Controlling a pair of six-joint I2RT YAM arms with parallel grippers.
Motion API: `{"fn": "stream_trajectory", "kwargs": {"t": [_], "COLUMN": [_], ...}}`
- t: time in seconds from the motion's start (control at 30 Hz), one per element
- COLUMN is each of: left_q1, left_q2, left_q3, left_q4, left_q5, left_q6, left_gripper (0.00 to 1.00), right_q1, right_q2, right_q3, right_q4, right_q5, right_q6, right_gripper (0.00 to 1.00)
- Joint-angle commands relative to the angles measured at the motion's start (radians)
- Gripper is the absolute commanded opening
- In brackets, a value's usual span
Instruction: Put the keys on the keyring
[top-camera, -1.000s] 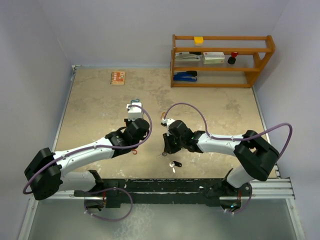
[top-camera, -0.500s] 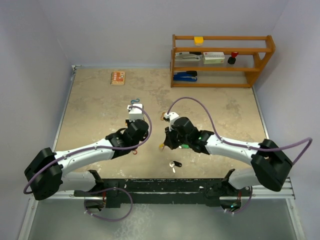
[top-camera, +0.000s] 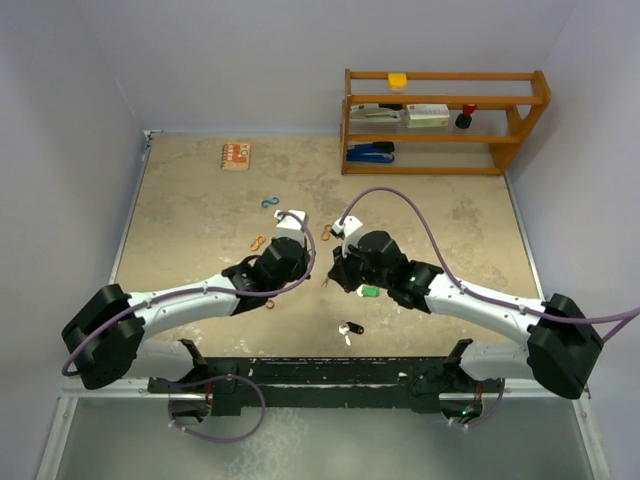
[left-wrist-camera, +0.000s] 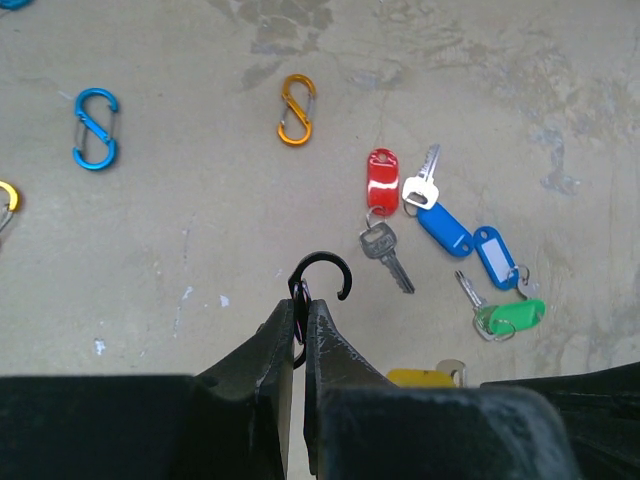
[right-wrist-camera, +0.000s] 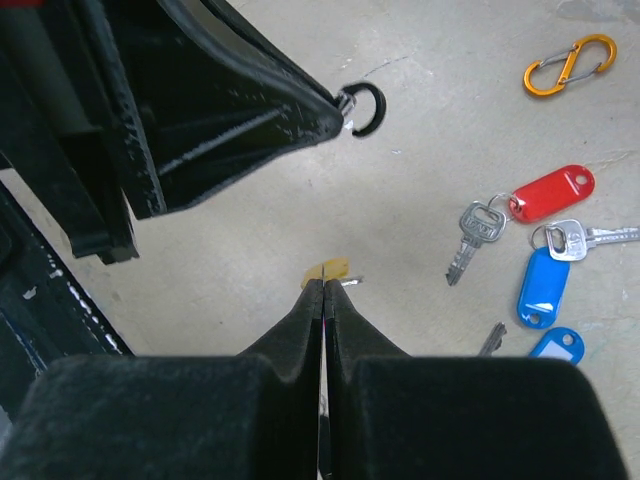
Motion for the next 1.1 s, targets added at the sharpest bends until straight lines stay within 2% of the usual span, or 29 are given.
{"fn": "stream_trajectory", "kwargs": {"t": [0.0,0.4,1.07], "left_q1": [0.002,0.002,0.002], "left_q2": [0.038,0.095,0.067], "left_q3": [0.066,0.112,0.123], "left_q4": [0.047,0.017,-0.026], "left_q5": [0.119,0.25,0.294], "left_q6": [0.034,0.037,0.053], "left_gripper": [0.0,0.0,0.0], "right_q1": [0.005,0.005,0.005], "right_q2": [-0.015,0.002,0.043], "right_q3": [0.047,0.024,0.031], "right_q4": [0.04,0.084,0.08], "right_q5": [0.028,0.064,0.105], "right_q6": [-0.035,-0.052,-0.075], "right_gripper": [0.0,0.0,0.0]}}
